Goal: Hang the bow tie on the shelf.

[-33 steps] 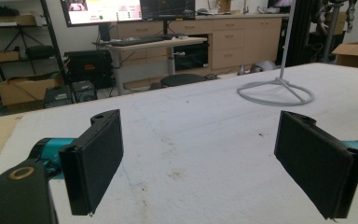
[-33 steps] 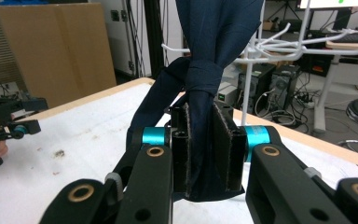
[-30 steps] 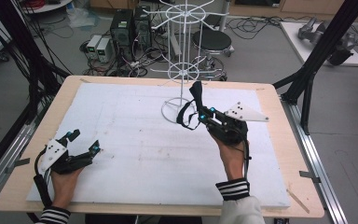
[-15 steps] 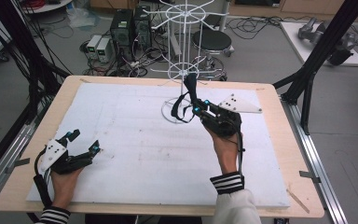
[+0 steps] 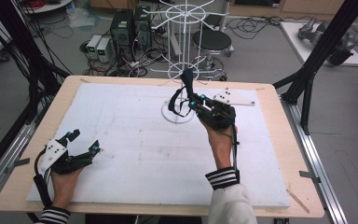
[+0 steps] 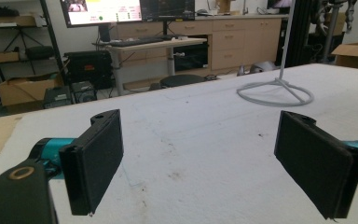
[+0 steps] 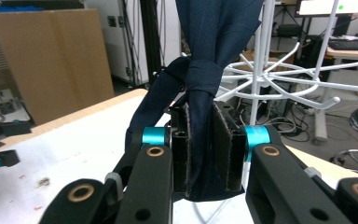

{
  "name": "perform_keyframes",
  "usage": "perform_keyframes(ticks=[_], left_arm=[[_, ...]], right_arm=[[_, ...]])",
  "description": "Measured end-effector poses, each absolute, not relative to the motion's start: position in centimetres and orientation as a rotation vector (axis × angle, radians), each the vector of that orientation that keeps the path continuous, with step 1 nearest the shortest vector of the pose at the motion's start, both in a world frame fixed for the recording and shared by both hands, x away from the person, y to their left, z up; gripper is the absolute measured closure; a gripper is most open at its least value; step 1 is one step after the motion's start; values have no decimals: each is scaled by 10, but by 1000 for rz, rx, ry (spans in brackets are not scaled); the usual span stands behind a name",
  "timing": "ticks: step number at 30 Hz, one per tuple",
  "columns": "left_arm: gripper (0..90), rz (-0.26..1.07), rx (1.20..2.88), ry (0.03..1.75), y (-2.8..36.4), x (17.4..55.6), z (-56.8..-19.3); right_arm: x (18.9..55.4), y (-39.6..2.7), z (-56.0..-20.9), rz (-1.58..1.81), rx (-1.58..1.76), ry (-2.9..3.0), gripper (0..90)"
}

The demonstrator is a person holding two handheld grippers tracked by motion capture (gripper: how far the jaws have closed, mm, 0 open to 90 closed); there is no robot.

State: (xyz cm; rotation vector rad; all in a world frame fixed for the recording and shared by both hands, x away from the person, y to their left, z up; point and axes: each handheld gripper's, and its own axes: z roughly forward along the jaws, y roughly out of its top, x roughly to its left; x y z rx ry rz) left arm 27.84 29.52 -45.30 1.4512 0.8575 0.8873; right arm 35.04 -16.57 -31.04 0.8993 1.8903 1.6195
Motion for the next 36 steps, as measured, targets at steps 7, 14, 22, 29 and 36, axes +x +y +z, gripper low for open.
perform_keyframes(ticks=[7, 14, 22, 29, 36], left_arm=[[159, 887, 1453, 857, 295, 278, -453], [159, 887, 1452, 857, 295, 278, -453], [159, 886, 1451, 857, 295, 278, -453], [159, 885, 1449, 858, 295, 278, -453], [159, 884, 1450, 863, 296, 279, -453]], right_arm=[[359, -164, -314, 1607, 930, 1887, 782], [366, -164, -319, 1577, 955, 1887, 780], [369, -165, -322, 1561, 986, 1889, 775], [373, -165, -324, 1551, 1001, 1886, 769], [373, -168, -325, 1542, 1016, 1894, 749]])
